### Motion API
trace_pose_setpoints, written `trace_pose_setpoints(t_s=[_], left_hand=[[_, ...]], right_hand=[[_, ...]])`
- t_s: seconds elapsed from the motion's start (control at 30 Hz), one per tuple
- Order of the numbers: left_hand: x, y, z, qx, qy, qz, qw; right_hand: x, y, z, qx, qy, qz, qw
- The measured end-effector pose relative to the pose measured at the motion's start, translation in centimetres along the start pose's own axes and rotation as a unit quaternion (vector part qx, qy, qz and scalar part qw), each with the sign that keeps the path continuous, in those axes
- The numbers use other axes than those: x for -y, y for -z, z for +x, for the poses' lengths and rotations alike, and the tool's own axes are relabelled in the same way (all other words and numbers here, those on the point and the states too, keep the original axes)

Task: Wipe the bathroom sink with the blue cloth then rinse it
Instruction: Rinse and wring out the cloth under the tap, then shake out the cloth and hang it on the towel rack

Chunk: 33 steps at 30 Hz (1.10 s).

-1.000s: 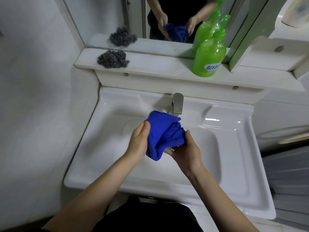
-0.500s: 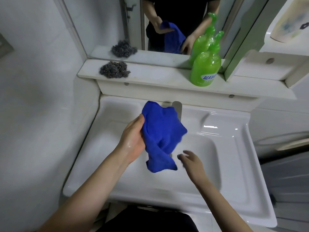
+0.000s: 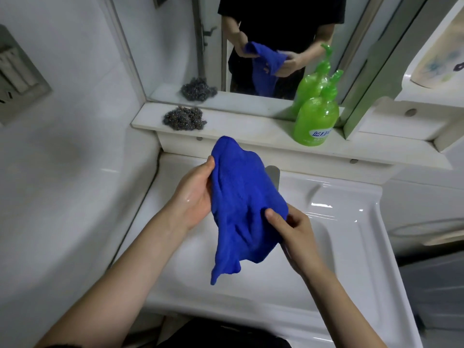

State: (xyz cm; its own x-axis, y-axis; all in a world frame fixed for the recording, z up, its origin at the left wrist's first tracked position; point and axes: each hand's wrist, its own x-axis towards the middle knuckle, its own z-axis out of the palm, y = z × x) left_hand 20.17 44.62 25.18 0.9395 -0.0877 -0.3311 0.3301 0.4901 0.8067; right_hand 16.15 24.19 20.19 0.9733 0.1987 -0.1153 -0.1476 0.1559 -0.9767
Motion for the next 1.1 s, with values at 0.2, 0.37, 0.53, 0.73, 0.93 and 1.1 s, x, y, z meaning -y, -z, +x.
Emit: trace_pose_setpoints(t_s=[0.2, 0.37, 0.53, 0.73, 0.93, 1.1], left_hand=[[4.0, 2.8, 0.2, -0.108, 0.018, 0.197, 0.974], [11.3, 8.0, -1.8, -0.134, 0.089, 0.269, 0.950], [15.8, 13.6, -6.2, -0.045, 0.036, 0.510, 0.858], [15.0, 15.1, -7.2, 0.056, -0.034, 0.642, 0.764], [12.0, 12.3, -4.1, 0.162, -0.126, 0.655, 0.727], [11.5, 8.7, -3.4, 0.252, -0.174, 0.640, 0.705]], right_hand=[[-1.9, -1.2, -1.4, -0.098, -0.022, -0.056, 0.993], [-6.4, -1.0, -3.9, -0.152, -0.095, -0.134, 0.975], [-8.6, -0.3, -6.5, -0.242, -0.152, -0.151, 0.946], [-8.6, -1.0, -10.1, -0.344, -0.148, -0.130, 0.918], [-6.4, -3.3, -15.5, -0.469, -0.092, -0.124, 0.870], [-5.7, -3.8, -22.5, -0.566, -0.094, -0.107, 0.812]])
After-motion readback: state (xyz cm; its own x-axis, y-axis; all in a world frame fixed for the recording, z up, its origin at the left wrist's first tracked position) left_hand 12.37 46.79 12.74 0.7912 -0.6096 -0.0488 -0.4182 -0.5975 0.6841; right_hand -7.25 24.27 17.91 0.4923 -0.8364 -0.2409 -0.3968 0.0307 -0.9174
